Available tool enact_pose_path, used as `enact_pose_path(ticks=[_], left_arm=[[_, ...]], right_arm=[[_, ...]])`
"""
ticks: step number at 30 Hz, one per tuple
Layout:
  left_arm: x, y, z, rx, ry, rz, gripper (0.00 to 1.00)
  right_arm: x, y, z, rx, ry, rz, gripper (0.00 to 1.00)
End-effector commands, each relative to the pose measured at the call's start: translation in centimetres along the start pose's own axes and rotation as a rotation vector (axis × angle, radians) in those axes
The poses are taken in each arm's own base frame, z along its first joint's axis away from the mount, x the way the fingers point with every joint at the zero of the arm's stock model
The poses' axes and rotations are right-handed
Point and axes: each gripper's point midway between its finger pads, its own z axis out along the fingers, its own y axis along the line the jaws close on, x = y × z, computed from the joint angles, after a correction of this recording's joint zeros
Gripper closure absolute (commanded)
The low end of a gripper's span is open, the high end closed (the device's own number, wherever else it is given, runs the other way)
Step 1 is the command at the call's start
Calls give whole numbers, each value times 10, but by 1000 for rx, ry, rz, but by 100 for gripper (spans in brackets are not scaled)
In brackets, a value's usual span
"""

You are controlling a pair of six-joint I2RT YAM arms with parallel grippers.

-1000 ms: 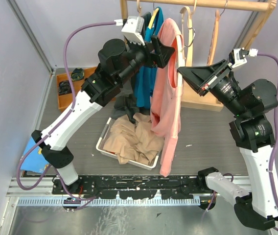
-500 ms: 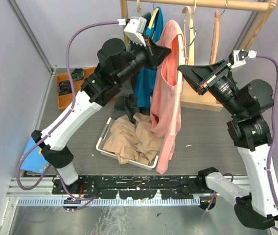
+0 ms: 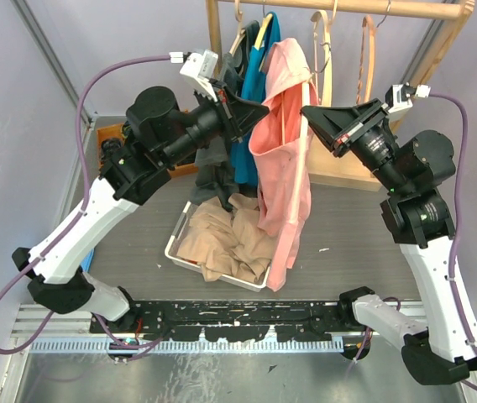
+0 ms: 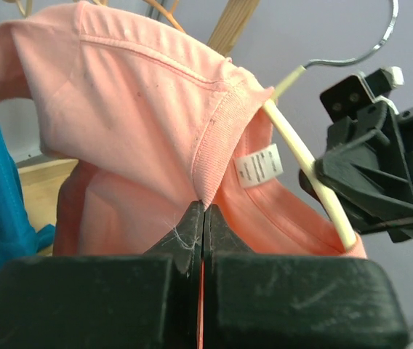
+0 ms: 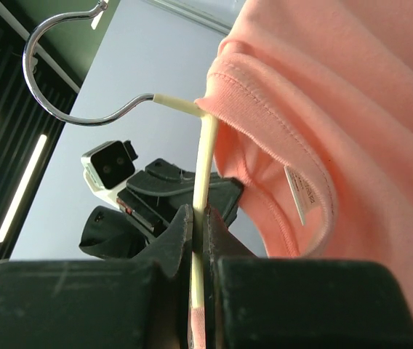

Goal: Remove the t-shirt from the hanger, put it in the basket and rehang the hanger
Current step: Pick up the hanger from the clothesline.

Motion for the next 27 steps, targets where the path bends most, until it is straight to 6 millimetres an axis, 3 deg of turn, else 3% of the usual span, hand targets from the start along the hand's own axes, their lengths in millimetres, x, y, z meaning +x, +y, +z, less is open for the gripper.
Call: enact_pose_path(ticks=[1, 5, 9, 11, 12, 21, 25, 26, 27], left_arm=[[1, -14, -16, 62, 27, -27, 100], [7, -15, -21, 67, 52, -36, 97], [-1, -5, -26, -1, 28, -19, 37], [-6, -3, -28, -15, 13, -8, 17], [-10, -3, -31, -14, 4, -5, 14], [-15, -24, -57, 76, 10, -31, 11], [13, -29, -68, 132, 97, -66, 12], [9, -36, -82, 157, 91, -78, 15], [18, -36, -85, 164, 116, -90, 16]], right_arm=[[-24, 46, 0, -162, -118, -66, 99], [-26, 45, 3, -163, -122, -67, 99], [-27, 46, 4, -164, -125, -68, 99], [-29, 47, 4, -164, -135, -71, 99], [-30, 47, 4, -163, -140, -73, 99], [-39, 44, 3, -142, -193, -103, 99], [-43, 45, 3, -140, -218, -118, 99], [-45, 45, 3, -139, -227, -120, 99], [-47, 45, 4, -137, -236, -123, 99]])
